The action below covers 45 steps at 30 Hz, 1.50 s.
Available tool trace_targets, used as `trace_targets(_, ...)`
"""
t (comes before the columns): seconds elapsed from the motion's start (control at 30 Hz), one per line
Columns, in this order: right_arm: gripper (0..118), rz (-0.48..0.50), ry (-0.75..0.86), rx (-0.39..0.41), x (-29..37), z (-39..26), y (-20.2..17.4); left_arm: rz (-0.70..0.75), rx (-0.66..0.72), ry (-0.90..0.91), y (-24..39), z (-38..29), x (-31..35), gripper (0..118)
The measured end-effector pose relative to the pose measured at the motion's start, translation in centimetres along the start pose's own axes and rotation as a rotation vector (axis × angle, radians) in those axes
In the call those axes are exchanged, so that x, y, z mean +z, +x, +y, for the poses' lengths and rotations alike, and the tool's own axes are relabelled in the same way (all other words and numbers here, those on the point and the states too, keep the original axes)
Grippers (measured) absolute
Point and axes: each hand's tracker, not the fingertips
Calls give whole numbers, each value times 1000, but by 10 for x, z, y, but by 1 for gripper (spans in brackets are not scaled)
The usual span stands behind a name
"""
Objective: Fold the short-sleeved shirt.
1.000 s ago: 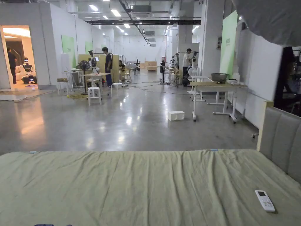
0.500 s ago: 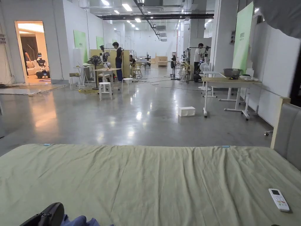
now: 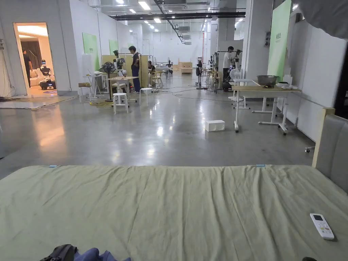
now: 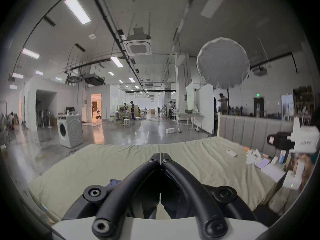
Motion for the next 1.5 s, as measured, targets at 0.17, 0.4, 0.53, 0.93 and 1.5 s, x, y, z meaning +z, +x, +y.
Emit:
trace_targets(0.17,0,12,-21,4,-1,-2,-3,-22,-24,-35,-3,-7,-4,0)
trace_targets(0.4,0,46,-42,90,1,-14,-13,3,76,-79,-34,-15,-16,0)
trace_targets(0.53,0,53,-87,55,-4,-26,-10,25,109,-148,-57,-26,-35,3)
trace_targets(0.93,0,59,-370,-75,-41,-81,2,-34,238,-576,-108,-161,-175,80)
trace_targets(1.5,0,45,-663,-20,-31,-151,14,78,75,-873,-140,-286,-280,69)
